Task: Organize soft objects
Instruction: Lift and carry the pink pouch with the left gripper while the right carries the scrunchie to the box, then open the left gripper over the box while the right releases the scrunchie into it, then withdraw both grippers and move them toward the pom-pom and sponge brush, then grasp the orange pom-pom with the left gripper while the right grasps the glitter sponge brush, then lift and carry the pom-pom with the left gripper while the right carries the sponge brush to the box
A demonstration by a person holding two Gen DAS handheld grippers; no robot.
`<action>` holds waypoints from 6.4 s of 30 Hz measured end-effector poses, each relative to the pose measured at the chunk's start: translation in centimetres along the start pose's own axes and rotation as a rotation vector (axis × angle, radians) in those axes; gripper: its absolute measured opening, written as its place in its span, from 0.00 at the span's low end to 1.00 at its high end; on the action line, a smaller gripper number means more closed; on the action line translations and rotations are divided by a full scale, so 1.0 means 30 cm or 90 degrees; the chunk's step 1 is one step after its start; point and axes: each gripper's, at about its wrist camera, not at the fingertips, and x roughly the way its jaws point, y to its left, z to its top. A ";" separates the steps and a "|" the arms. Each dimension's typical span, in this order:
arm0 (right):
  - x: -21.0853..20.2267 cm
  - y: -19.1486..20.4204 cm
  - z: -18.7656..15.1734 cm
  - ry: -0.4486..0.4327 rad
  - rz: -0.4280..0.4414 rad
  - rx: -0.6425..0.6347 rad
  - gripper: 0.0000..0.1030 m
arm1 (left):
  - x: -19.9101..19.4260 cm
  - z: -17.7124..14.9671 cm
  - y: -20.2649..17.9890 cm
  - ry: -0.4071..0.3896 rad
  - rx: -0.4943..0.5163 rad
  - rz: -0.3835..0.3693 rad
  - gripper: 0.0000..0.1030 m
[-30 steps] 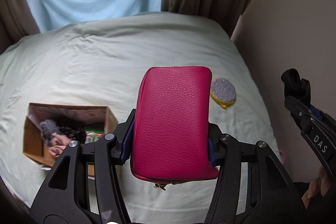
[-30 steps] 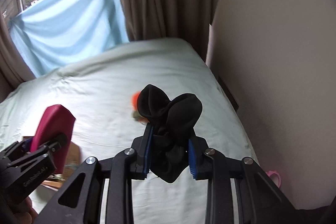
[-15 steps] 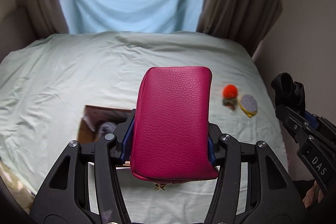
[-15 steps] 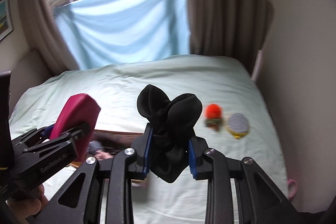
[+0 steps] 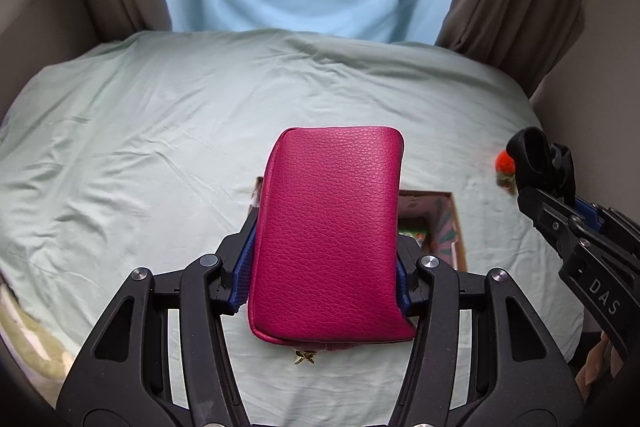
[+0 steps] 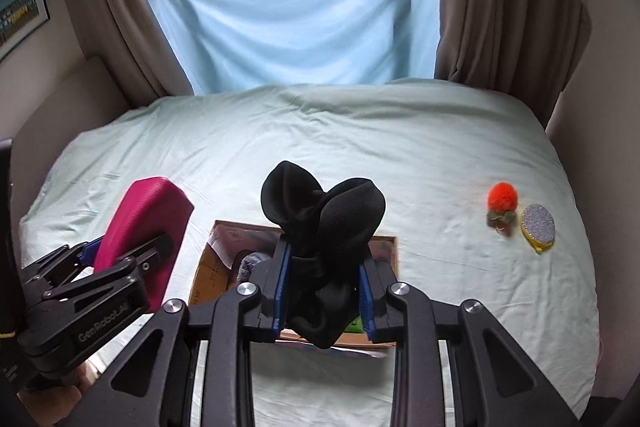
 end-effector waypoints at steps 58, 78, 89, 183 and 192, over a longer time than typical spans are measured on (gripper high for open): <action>0.574 -0.021 -0.021 0.258 0.059 0.113 0.99 | 0.425 -0.043 0.123 0.155 0.058 0.048 1.00; -0.064 0.011 0.050 0.029 -0.028 0.023 1.00 | -0.094 0.059 0.093 0.010 0.035 -0.016 1.00; -0.330 -0.050 -0.002 -0.059 -0.056 0.044 1.00 | -0.337 0.031 0.030 -0.078 0.052 -0.024 1.00; 0.806 -1.596 -0.156 0.035 -0.135 0.046 0.36 | 1.294 0.107 -1.601 0.127 0.262 -0.143 0.34; 0.551 -1.509 -0.065 -0.009 -0.137 0.036 0.36 | 1.011 0.159 -1.560 0.087 0.237 -0.164 0.34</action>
